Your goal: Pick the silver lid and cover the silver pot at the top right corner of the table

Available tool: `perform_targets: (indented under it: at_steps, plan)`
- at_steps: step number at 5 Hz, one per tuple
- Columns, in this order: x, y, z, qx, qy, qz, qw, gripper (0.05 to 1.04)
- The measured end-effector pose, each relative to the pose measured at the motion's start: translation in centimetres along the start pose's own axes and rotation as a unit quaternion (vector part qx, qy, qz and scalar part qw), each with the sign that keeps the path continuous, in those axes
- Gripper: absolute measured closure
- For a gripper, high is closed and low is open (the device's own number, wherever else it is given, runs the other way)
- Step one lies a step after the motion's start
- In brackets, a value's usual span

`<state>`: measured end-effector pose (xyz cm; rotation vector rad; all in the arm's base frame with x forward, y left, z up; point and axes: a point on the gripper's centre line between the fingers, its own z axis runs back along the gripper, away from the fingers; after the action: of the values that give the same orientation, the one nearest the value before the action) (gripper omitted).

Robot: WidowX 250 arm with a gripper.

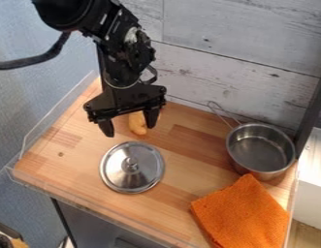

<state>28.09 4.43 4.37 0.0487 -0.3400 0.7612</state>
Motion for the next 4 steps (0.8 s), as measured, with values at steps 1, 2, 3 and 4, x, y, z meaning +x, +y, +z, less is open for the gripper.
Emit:
perform_targets:
  at_steps: [1, 2, 3, 4]
  plan:
    - [-0.4, 0.3, -0.7, 0.010, 0.009, 0.001, 0.9999, 0.084]
    - [-1.9, 0.4, -3.5, 0.046, 0.014, -0.008, 0.9988, 0.084]
    - [-2.9, 1.4, -6.3, 0.084, 0.019, -0.001, 0.9963, 0.084]
    - [-2.8, 1.6, -7.1, 0.087, 0.017, -0.006, 0.9961, 0.085]
